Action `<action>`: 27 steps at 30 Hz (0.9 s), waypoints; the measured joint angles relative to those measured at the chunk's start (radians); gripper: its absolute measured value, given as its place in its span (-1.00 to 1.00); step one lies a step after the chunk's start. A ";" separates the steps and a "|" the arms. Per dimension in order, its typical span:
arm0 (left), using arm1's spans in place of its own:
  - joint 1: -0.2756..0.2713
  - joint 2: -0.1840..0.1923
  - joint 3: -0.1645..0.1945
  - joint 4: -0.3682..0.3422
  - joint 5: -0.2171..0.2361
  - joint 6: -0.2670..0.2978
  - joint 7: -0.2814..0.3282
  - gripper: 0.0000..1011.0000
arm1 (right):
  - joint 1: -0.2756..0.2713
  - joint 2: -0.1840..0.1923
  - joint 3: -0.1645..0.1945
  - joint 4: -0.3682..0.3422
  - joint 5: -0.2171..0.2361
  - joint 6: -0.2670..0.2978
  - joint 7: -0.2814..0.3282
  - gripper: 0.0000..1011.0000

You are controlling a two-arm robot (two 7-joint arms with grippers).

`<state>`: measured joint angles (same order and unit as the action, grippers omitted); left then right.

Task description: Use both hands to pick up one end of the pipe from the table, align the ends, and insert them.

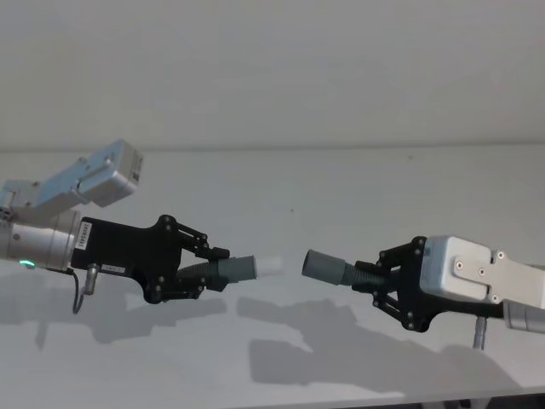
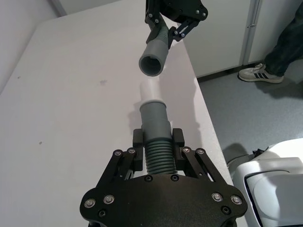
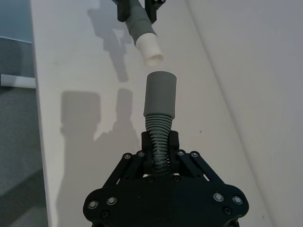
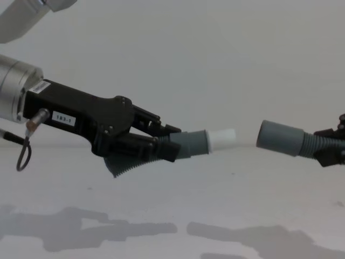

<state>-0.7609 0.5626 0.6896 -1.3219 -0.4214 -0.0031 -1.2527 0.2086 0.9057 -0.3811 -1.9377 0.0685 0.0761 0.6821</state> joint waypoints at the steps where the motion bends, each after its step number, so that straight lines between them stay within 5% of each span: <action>1: -0.001 0.000 0.001 0.000 0.000 0.001 0.001 -0.35 | 0.003 0.001 -0.002 0.000 0.001 0.001 0.003 -0.66; 27: -0.024 -0.003 0.030 0.008 -0.023 0.002 -0.024 -0.35 | 0.037 0.008 -0.045 0.010 -0.004 0.018 0.026 -0.66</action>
<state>-0.7847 0.5594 0.7195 -1.3142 -0.4439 -0.0008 -1.2765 0.2460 0.9139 -0.4259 -1.9281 0.0648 0.0937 0.7080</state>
